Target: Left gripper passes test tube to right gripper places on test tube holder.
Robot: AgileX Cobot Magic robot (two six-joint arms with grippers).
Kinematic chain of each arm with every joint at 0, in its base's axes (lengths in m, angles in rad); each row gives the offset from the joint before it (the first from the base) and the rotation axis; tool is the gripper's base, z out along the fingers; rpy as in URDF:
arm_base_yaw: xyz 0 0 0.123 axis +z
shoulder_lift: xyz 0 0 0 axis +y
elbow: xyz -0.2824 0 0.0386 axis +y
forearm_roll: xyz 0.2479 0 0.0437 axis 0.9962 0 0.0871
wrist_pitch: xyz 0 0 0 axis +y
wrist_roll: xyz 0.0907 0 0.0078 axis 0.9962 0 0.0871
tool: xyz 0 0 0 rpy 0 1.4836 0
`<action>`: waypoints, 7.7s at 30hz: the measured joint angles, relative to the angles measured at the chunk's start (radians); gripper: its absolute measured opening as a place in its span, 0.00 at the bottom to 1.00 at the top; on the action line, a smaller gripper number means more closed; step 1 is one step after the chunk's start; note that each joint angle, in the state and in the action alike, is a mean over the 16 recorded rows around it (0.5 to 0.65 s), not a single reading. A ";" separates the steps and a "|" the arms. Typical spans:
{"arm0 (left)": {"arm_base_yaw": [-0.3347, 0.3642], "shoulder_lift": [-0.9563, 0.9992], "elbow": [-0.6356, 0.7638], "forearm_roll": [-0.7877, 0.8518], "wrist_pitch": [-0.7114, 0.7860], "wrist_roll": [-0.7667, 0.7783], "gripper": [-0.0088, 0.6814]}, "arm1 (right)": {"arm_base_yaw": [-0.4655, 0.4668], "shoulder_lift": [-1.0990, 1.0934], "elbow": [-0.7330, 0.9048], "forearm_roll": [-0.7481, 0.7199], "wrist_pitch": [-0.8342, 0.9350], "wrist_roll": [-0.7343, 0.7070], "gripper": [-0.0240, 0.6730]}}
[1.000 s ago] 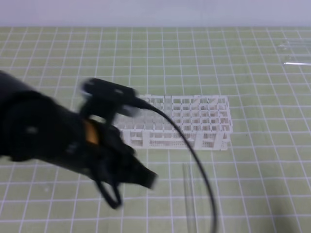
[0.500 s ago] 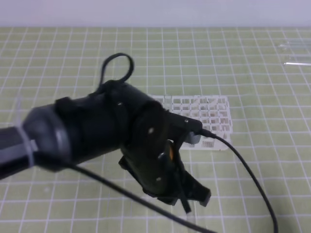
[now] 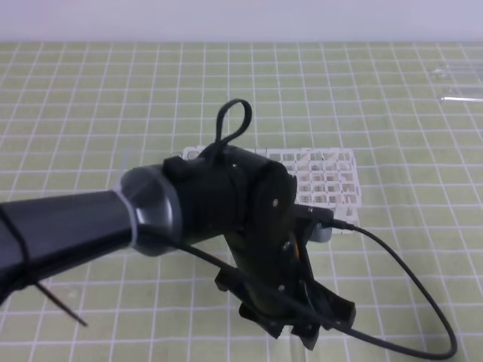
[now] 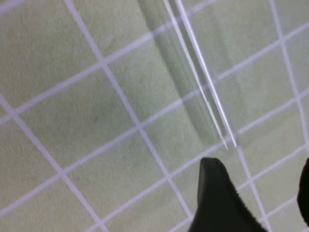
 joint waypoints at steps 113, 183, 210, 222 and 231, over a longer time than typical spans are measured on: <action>-0.029 -0.664 0.793 0.782 -1.060 -0.088 0.17 | 0.000 0.000 0.000 0.012 -0.004 0.000 0.01; -0.029 -0.374 0.789 0.822 -1.731 -0.185 0.18 | 0.000 0.855 -0.527 1.590 0.821 -1.707 0.74; -0.029 -0.263 0.661 0.978 -1.797 -0.286 0.18 | 0.002 0.877 -0.528 1.543 0.860 -1.756 0.58; -0.029 -0.264 0.661 0.978 -1.774 -0.286 0.18 | 0.002 0.877 -0.528 1.527 0.844 -1.757 0.30; -0.030 -0.265 0.661 0.976 -1.765 -0.286 0.19 | 0.002 0.877 -0.528 1.514 0.836 -1.761 0.20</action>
